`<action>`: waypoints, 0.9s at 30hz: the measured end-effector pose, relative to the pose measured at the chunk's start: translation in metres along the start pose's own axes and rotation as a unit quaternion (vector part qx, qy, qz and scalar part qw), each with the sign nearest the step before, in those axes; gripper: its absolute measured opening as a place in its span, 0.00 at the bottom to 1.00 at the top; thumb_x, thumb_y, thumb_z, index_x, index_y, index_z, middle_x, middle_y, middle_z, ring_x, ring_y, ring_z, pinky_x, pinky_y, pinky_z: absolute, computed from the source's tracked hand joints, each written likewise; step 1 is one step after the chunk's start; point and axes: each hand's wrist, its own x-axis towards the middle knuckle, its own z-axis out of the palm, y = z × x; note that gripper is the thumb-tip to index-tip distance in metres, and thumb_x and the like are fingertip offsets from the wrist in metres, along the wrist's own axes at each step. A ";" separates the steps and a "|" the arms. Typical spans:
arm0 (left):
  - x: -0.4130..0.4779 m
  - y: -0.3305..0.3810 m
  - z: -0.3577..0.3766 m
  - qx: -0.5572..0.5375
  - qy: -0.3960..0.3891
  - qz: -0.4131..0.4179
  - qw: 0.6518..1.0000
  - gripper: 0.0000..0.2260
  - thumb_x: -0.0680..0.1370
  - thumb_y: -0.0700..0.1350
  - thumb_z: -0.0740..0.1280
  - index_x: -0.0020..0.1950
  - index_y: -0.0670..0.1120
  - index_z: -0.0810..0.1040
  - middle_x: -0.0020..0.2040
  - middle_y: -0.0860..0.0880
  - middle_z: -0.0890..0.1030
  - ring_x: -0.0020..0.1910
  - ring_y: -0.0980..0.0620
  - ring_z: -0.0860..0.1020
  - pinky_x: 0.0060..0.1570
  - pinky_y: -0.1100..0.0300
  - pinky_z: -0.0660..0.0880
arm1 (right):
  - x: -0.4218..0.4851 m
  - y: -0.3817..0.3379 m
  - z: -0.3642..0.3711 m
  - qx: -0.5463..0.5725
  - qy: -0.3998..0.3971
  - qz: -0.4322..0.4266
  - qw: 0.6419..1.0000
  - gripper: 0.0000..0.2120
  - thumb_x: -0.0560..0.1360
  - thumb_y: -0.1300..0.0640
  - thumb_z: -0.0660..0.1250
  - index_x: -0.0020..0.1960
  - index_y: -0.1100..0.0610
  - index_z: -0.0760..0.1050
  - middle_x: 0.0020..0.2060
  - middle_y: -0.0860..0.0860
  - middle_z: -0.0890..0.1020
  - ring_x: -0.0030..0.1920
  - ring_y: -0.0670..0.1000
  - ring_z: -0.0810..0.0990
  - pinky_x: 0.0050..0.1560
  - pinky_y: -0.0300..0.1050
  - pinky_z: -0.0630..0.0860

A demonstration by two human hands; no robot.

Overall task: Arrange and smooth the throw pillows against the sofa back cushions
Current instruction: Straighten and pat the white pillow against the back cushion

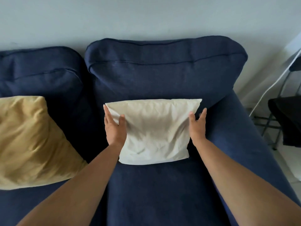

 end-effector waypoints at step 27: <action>-0.022 0.007 0.062 0.160 0.118 0.364 0.910 0.25 0.84 0.47 0.56 0.81 0.45 0.59 0.81 0.40 0.55 0.81 0.39 0.51 0.77 0.38 0.43 | -0.013 -0.003 0.062 -0.298 0.048 -0.514 0.803 0.26 0.84 0.49 0.50 0.80 0.54 0.53 0.79 0.54 0.57 0.80 0.53 0.54 0.76 0.57 0.48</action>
